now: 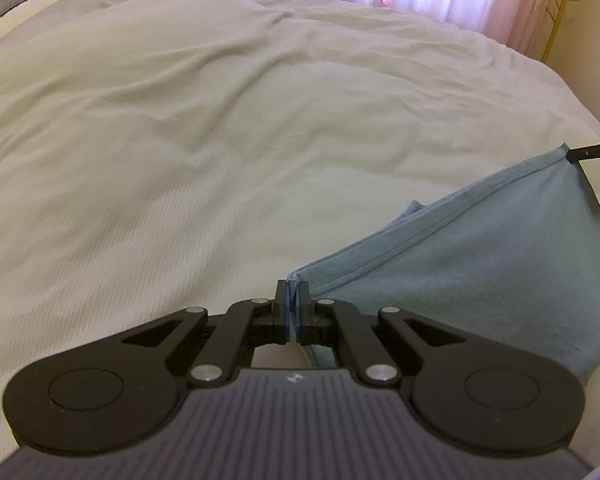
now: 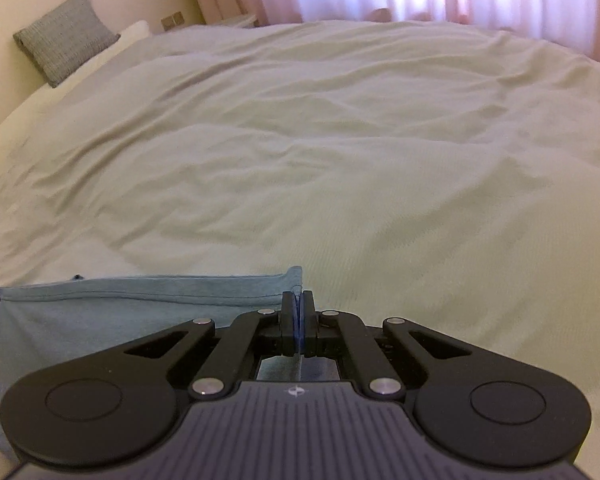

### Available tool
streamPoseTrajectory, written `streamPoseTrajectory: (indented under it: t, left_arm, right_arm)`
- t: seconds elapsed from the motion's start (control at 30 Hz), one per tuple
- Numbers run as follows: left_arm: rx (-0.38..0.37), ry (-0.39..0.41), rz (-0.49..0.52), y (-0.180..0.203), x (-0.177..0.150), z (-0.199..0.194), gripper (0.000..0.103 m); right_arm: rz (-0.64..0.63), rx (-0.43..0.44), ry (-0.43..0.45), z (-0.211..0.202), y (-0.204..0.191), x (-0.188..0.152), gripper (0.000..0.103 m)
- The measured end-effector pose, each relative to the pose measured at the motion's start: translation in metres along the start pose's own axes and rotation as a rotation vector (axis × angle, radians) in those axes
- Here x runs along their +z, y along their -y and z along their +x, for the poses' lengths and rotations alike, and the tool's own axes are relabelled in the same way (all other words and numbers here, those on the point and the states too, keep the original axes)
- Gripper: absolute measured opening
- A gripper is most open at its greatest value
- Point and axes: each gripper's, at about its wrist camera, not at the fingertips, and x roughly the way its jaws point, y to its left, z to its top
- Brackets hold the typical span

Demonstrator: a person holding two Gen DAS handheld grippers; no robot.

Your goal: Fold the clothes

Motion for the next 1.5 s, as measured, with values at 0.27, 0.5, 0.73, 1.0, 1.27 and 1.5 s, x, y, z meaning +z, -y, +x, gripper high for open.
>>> streamPoseTrajectory:
  t: [0.27, 0.5, 0.73, 1.0, 1.27, 1.5]
  left_arm:
    - [0.003, -0.066, 0.005, -0.008, -0.007, 0.041, 0.001]
    - [0.019, -0.065, -0.016, -0.010, -0.012, 0.038, 0.003]
    - [0.094, -0.018, -0.112, -0.016, -0.019, 0.000, 0.005]
    - [-0.165, -0.102, 0.063, 0.076, -0.070, -0.032, 0.005]
    - [-0.202, -0.323, 0.244, 0.099, -0.153, -0.024, 0.006]
    - [-0.124, -0.247, 0.193, 0.084, -0.147, -0.064, 0.005]
  right_arm:
    - [0.007, -0.033, -0.072, 0.052, 0.008, -0.005, 0.001]
    - [0.015, -0.065, -0.098, 0.067, 0.010, -0.017, 0.001]
    - [0.071, -0.160, -0.032, 0.032, 0.004, -0.016, 0.014]
    - [0.095, 0.094, -0.072, -0.012, -0.115, -0.074, 0.014]
    - [0.026, 0.100, -0.271, -0.014, -0.174, -0.157, 0.012]
    - [0.049, -0.213, -0.231, -0.065, -0.123, -0.161, 0.020]
